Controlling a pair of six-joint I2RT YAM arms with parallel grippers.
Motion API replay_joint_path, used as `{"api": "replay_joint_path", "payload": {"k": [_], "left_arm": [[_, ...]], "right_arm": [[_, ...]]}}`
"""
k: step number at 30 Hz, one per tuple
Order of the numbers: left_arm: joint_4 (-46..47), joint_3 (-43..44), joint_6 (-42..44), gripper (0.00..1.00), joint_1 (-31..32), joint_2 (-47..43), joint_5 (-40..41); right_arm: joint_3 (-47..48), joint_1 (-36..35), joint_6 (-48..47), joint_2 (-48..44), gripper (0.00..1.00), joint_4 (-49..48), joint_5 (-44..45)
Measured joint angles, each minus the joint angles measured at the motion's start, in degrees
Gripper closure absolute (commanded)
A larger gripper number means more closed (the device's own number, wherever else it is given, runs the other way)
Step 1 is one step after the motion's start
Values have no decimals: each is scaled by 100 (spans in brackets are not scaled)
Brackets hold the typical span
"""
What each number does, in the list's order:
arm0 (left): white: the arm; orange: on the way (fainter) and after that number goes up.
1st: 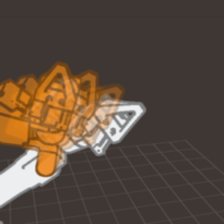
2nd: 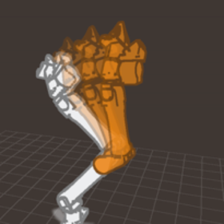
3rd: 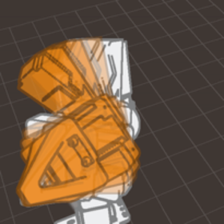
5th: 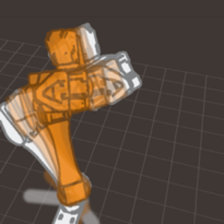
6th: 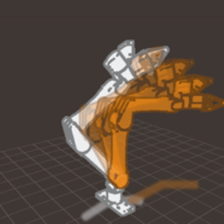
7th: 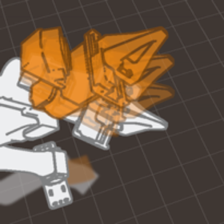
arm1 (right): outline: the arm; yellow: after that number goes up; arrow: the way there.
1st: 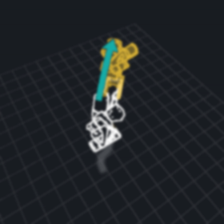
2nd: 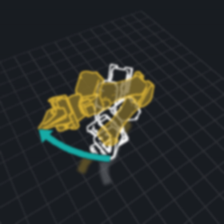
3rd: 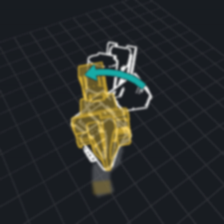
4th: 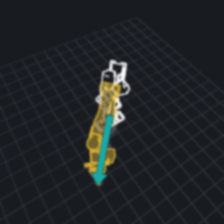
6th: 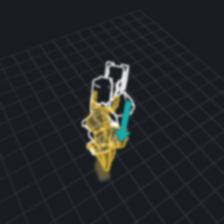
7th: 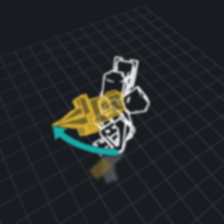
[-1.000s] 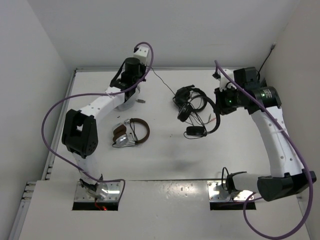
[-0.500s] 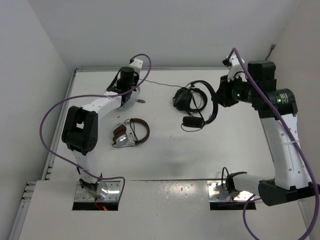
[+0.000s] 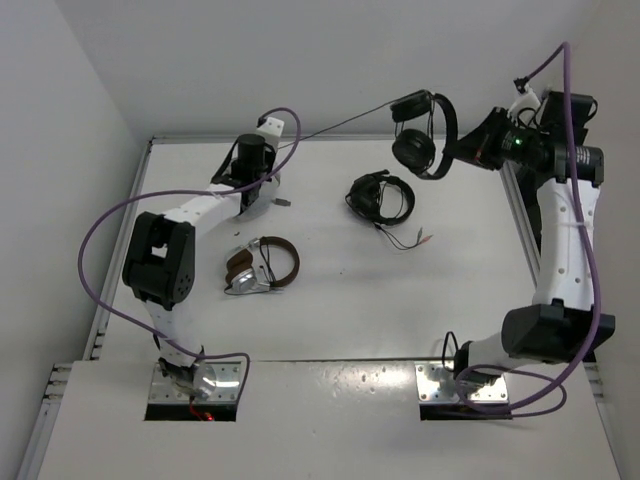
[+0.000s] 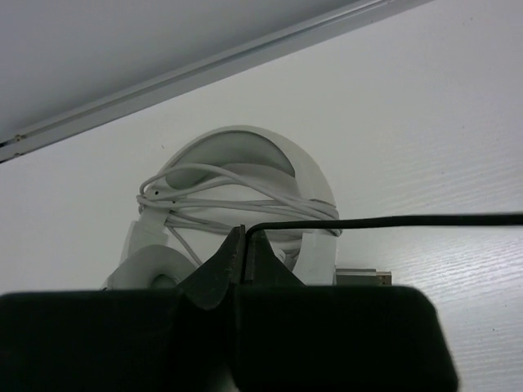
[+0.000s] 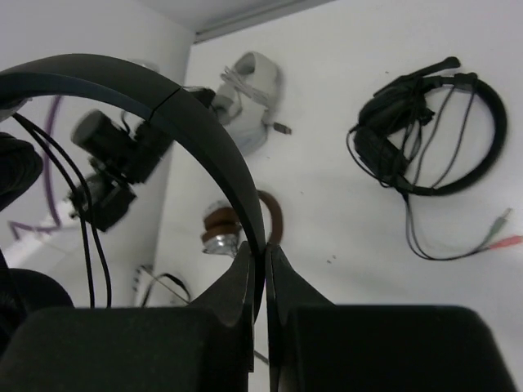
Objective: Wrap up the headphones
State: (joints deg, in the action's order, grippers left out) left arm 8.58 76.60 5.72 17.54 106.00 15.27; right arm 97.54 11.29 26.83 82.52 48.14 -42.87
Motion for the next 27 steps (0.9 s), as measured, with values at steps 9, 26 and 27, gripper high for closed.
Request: {"api": "replay_joint_path", "payload": {"k": [9,26,27], "left_arm": [[9,-382,-63,100,289,-203,-275],[-385,-1665,-186,100,1989,-1952,-1043],[-424,-1722,-184,100,2129,-2035,-1113]], "right_arm": [[-76,114,1827,199,100,-1145,-262],[439,164,2540,745,100,-905,2765],[463,155,2500,774,100,-861,2949]]}}
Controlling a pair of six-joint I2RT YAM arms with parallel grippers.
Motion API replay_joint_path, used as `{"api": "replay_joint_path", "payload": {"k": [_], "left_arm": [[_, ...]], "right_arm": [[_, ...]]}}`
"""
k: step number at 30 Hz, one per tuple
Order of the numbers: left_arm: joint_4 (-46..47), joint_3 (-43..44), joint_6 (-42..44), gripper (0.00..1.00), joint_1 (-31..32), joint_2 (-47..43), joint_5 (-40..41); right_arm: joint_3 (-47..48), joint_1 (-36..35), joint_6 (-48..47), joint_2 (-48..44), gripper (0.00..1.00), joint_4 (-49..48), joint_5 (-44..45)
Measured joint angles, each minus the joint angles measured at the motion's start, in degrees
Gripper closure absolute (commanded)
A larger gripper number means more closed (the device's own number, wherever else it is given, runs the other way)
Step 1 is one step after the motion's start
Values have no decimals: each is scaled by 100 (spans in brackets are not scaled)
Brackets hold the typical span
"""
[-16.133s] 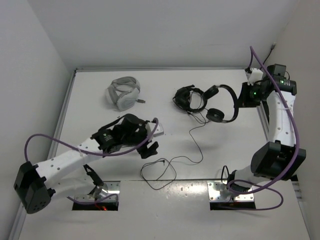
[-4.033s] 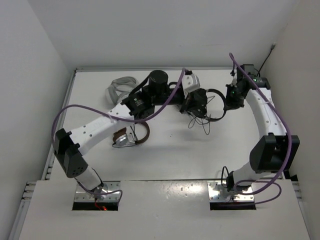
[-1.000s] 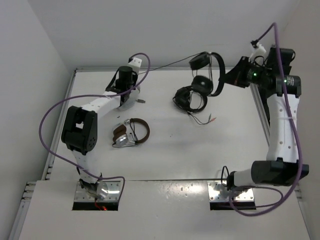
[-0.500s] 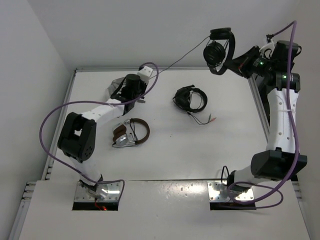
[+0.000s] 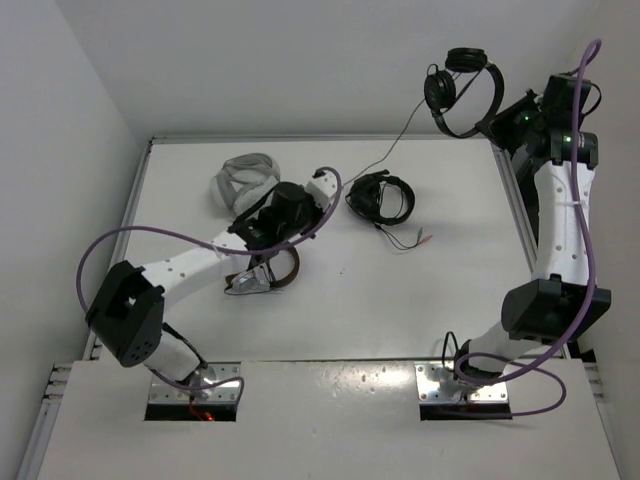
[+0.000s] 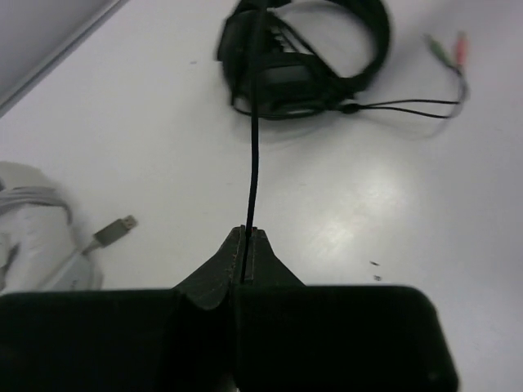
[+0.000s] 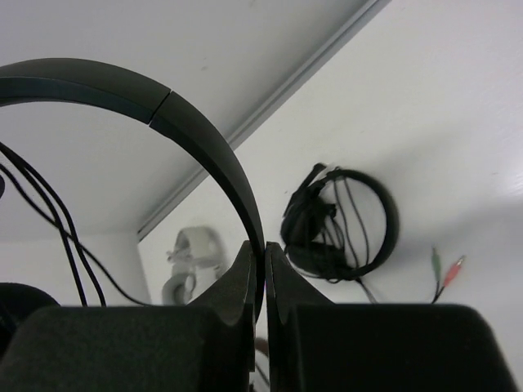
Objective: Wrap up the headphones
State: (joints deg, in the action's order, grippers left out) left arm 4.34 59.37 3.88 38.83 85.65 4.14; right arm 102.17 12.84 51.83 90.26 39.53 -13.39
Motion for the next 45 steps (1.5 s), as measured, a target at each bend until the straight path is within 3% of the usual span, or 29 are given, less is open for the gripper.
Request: {"api": "replay_joint_path", "payload": {"k": [11,22,30,35,45], "left_arm": [[-625,15,70,100,1521,-404,-754],[-951,1331,214,100,2173,-446,-1263],[-1038,2594,179,100,2223,-402,-1217],[-879,3543,214,100,2159,-96,-791],[-647,4551,208,100,1333,960,-238]], "right_arm": [[129,-442,-492,249,100,39,1287],[-944,-1384,-1532,240,100,-643,2653],[-1869,-1856,-2122,42,100,-1034,3056],[-2232,-2059,-2343,-306,100,-1185,2929],[-2728,-2312,-2752,-949,100,-1353,2188]]}}
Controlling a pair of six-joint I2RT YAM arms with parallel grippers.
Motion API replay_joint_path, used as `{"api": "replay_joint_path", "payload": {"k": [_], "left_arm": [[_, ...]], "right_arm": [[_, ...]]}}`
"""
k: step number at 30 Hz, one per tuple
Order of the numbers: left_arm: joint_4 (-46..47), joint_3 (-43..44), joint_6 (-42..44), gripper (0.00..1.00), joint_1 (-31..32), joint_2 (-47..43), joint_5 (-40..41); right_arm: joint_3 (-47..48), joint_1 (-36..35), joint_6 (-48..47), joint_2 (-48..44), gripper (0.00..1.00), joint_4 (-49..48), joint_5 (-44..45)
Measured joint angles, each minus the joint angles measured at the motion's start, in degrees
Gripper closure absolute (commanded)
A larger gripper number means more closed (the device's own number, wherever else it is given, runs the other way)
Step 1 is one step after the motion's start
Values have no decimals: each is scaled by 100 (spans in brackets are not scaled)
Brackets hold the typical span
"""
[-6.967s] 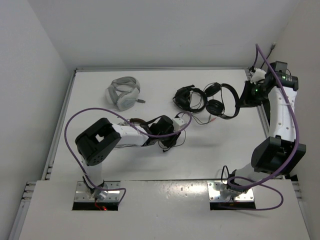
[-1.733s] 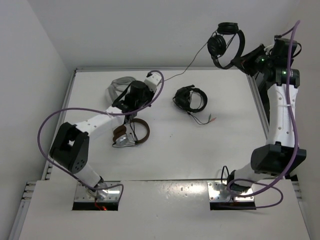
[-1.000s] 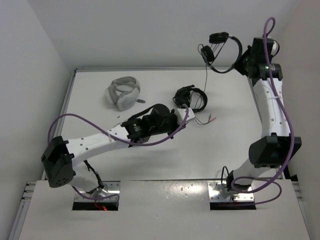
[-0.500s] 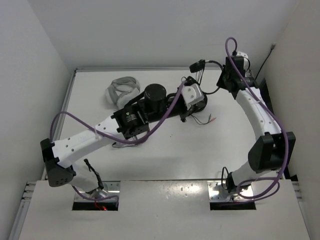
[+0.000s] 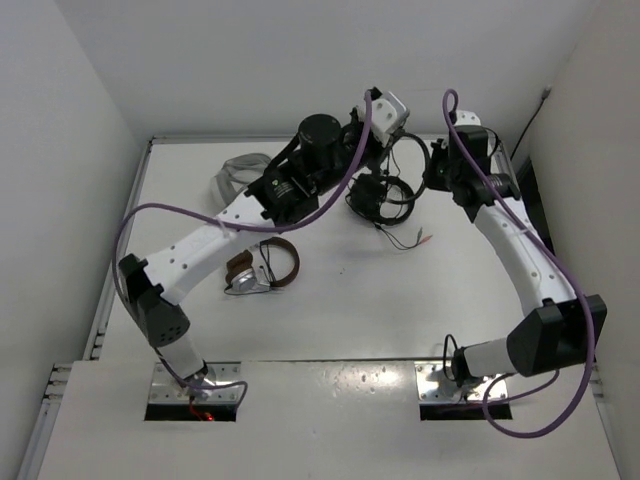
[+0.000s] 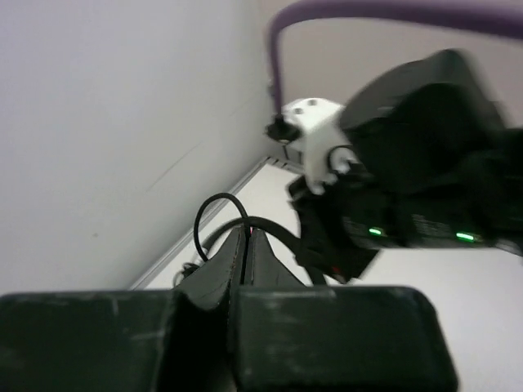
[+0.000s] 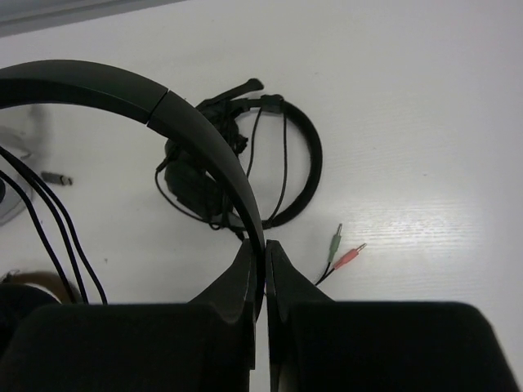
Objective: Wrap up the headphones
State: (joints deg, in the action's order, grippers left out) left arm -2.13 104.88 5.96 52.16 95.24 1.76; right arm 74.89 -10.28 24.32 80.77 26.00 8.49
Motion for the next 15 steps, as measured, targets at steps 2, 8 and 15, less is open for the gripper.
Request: {"api": "replay_joint_path", "payload": {"k": [2,8,15], "left_arm": [[-7,136,-39,100,-195,229,37],[-76,739,-293,100,-848,933,125],[-179,1043,-809,100,-1700,1311,13]], "right_arm": [[-94,-76,-101,-107,100,15,-140],[-378,-262,-337,-470,100,59,-566],[-422,-177,-437,-715,100,247,-1029]]}}
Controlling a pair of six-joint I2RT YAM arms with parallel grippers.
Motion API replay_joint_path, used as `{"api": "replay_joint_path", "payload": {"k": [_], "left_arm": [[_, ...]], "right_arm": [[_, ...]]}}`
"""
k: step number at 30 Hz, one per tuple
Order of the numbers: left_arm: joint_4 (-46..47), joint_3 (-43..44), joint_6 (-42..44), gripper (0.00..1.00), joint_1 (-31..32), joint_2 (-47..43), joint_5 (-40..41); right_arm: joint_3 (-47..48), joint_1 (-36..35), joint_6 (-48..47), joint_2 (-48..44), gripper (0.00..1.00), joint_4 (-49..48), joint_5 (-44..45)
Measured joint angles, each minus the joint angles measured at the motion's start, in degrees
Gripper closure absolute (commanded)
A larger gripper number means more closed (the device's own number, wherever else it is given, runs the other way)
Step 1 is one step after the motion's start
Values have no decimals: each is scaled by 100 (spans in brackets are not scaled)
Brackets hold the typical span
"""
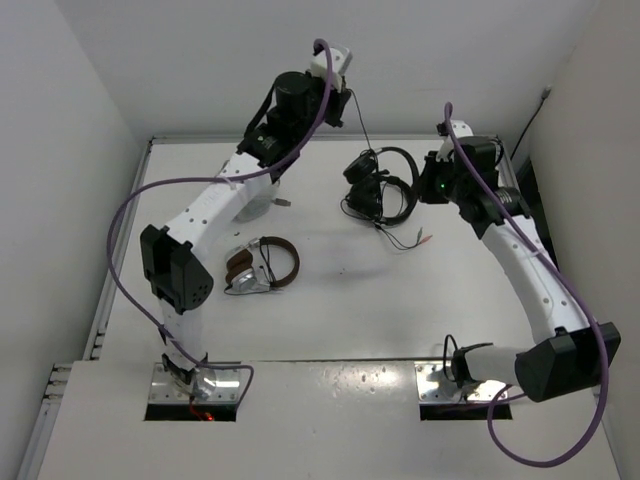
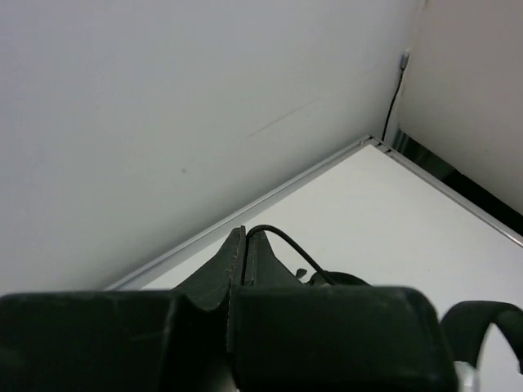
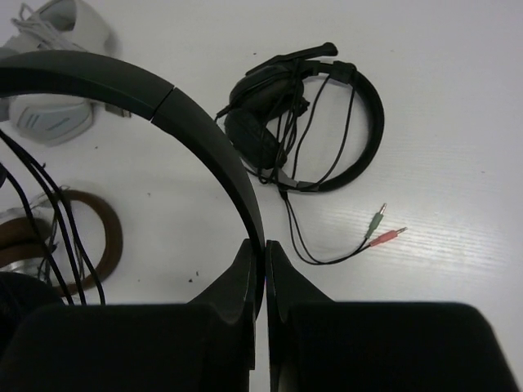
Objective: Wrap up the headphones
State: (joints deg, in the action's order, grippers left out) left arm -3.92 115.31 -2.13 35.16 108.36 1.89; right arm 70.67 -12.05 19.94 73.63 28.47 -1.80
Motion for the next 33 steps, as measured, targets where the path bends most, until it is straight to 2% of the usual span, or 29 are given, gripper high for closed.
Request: {"api": "replay_joint_path", "payload": {"k": [4,8,17,24,28,33], "left_arm": [[-83,-22,-299,100,-420,74,-614],[-11,-350,-673,100,-741,83,-1620],[638,-2367,-2144,100,-975,83,-3807],[1692,-3814,-3606,100,-872,-247,-4817],[2234,-4551,-4374,100,-826,-717,-4953],[2684,-5021,-5007,100,-651,-1121,-4990]], "right_arm": [[0,205,-4,-72,100,68,-520],[7,487,107,-72,100,175,-1128],[297,826,693,236,100,339,-2256],[308,817,968,404,100,514,-2044],[308,761,1097,402,100,634,-1631],[306,638,1226,402,100,708,-1176]]}}
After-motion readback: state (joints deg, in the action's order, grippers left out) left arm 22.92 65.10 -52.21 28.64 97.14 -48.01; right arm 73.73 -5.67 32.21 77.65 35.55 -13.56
